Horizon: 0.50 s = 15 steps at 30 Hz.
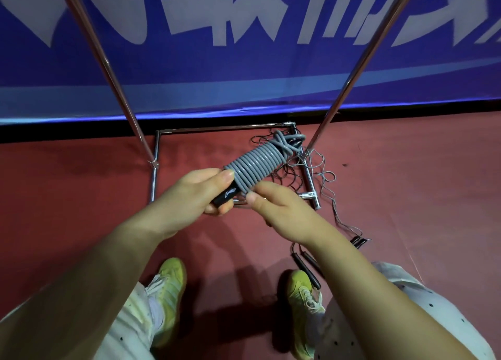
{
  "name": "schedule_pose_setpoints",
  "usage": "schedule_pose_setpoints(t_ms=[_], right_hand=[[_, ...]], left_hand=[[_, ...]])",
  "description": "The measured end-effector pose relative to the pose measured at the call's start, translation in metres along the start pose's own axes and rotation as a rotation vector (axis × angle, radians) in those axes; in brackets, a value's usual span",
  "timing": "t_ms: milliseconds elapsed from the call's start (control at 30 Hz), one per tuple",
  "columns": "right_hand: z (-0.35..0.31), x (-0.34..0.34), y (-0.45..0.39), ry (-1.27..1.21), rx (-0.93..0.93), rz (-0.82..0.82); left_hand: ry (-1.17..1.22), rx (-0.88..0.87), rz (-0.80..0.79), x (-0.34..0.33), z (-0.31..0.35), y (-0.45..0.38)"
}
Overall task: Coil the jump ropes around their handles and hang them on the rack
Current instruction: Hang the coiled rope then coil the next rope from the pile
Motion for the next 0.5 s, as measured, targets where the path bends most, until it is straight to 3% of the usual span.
schedule_pose_setpoints(t_ms=[133, 233, 400, 500], right_hand=[[0.008, -0.008, 0.001, -0.261, -0.195, -0.177], [0.007, -0.012, 0.003, -0.407, -0.296, -0.209], [0.008, -0.012, 0.008, -0.644, -0.466, -0.176], [0.017, -0.01, 0.009, -0.624, -0.557, -0.105]], left_hand=[[-0.074, 0.033, 0.087, 0.017, -0.007, -0.003], [-0.249, 0.077, 0.185, 0.03, -0.017, -0.009], [-0.483, 0.039, 0.108, 0.014, -0.022, -0.011], [-0.715, 0.033, 0.089, 0.007, -0.025, -0.008]])
Point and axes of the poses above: each hand's wrist, its own y-axis away from the middle knuckle, its own x-axis out of the back of the hand, z = x × y, the point moved 8 cm from there along -y, towards the middle knuckle, and after that the axes turned 4 degrees about -x, right-handed, at the moved point
